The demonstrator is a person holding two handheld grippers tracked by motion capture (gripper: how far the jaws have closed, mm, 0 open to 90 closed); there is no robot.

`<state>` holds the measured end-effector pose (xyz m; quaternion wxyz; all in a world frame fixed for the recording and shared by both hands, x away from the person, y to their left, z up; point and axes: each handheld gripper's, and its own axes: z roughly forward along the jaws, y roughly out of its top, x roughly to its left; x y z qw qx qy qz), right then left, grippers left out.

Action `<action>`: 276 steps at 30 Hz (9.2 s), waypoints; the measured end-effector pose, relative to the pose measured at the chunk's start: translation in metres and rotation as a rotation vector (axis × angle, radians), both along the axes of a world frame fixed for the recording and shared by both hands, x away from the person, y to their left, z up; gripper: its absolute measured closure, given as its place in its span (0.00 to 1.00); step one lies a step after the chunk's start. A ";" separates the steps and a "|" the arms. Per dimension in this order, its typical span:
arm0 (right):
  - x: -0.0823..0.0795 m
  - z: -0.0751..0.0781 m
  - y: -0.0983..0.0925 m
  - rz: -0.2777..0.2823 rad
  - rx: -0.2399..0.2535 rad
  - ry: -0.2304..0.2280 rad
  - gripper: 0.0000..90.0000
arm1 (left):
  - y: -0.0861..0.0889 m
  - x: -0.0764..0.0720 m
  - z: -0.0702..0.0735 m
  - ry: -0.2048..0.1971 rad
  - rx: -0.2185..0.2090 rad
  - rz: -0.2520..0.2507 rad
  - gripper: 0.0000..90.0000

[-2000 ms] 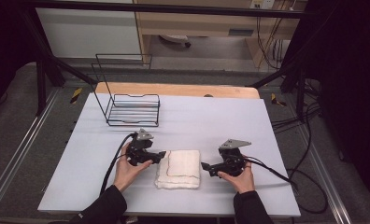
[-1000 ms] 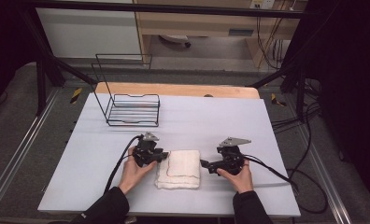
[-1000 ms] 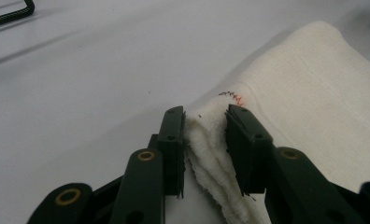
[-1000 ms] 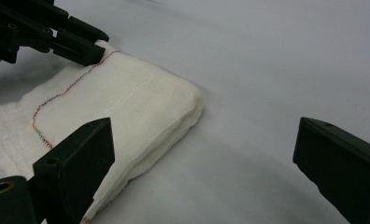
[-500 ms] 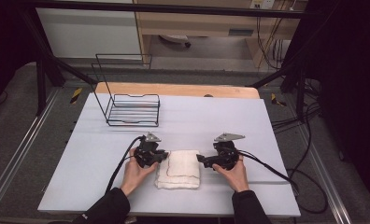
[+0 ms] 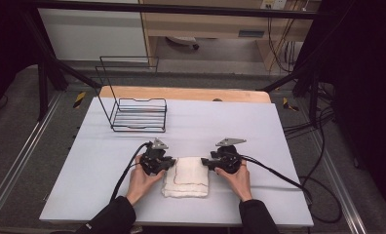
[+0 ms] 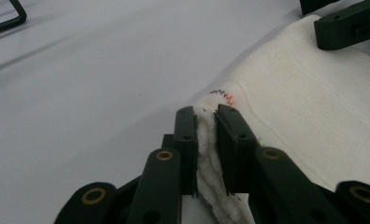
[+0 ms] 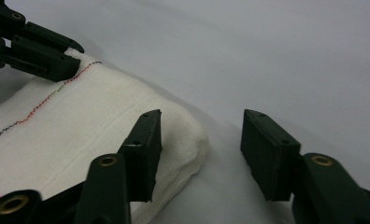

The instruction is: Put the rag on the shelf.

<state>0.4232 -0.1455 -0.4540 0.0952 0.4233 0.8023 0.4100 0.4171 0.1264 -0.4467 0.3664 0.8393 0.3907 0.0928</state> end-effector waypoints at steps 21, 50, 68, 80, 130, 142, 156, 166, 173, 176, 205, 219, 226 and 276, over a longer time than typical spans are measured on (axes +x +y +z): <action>-0.006 -0.001 0.003 0.001 0.066 0.087 0.90 | 0.004 0.003 -0.001 0.015 -0.033 -0.015 0.86; -0.028 0.033 -0.006 0.026 0.153 -0.030 0.92 | 0.014 -0.013 0.027 -0.068 -0.139 -0.003 0.90; -0.041 0.060 -0.005 0.033 0.153 -0.144 0.92 | 0.020 -0.024 0.055 -0.156 -0.181 -0.001 0.91; -0.050 0.077 -0.005 0.036 0.170 -0.208 0.92 | 0.023 -0.032 0.073 -0.204 -0.212 0.001 0.91; -0.058 0.135 0.040 0.056 0.242 -0.430 0.93 | 0.073 -0.048 0.131 -0.376 -0.323 0.082 0.91; -0.052 0.153 0.063 0.069 0.252 -0.480 0.93 | 0.094 -0.048 0.144 -0.422 -0.350 0.112 0.91; -0.044 0.170 0.090 0.084 0.263 -0.521 0.93 | 0.120 -0.045 0.161 -0.474 -0.366 0.154 0.91; -0.038 0.187 0.107 0.095 0.266 -0.560 0.93 | 0.136 -0.042 0.177 -0.510 -0.387 0.176 0.92; -0.033 0.192 0.116 0.094 0.273 -0.574 0.93 | 0.144 -0.039 0.183 -0.531 -0.398 0.188 0.92; -0.030 0.196 0.119 0.093 0.280 -0.581 0.93 | 0.147 -0.038 0.185 -0.536 -0.406 0.191 0.92; -0.007 0.232 0.145 0.086 0.288 -0.647 0.93 | 0.167 -0.025 0.216 -0.622 -0.439 0.240 0.92; 0.006 0.255 0.153 0.081 0.288 -0.680 0.93 | 0.172 -0.015 0.238 -0.656 -0.446 0.248 0.92; 0.014 0.265 0.158 0.072 0.286 -0.685 0.93 | 0.175 -0.007 0.248 -0.668 -0.440 0.258 0.92; 0.077 0.305 0.172 0.010 0.297 -0.707 0.93 | 0.174 0.060 0.296 -0.686 -0.421 0.322 0.92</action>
